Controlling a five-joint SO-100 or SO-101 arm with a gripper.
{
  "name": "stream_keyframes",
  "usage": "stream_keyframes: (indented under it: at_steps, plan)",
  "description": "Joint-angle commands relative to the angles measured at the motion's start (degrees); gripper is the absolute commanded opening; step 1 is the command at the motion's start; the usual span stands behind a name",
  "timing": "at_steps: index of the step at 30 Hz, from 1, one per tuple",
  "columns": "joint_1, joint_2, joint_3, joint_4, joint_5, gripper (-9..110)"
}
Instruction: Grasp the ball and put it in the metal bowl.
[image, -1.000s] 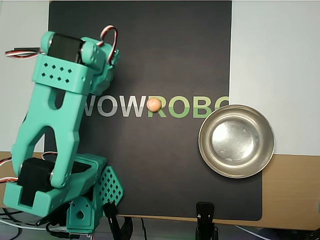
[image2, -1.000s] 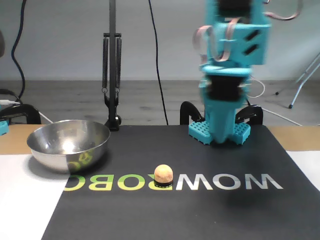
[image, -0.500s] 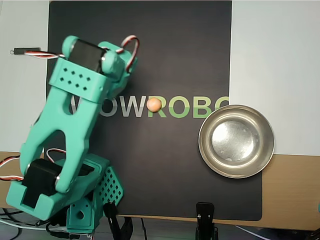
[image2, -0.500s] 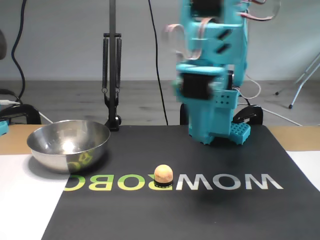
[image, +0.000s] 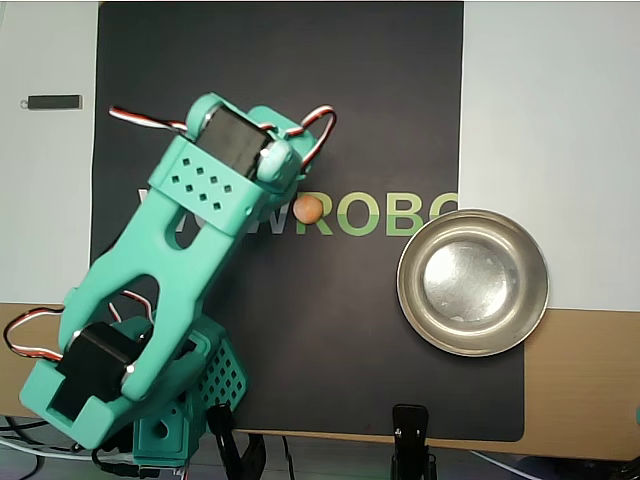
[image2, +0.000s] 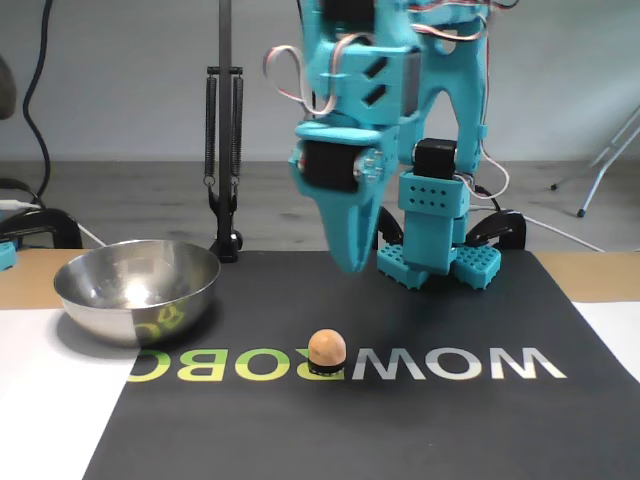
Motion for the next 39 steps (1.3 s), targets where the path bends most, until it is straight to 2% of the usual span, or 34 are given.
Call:
stream_keyframes:
  at_steps: [1,10,39]
  plan:
    - [1.76,1.85,-1.14,-0.35,-0.26,0]
    - [2.29,2.2,7.38,-7.47,-0.26,0]
    - [1.67,2.02,9.93,-7.73,-0.18,1]
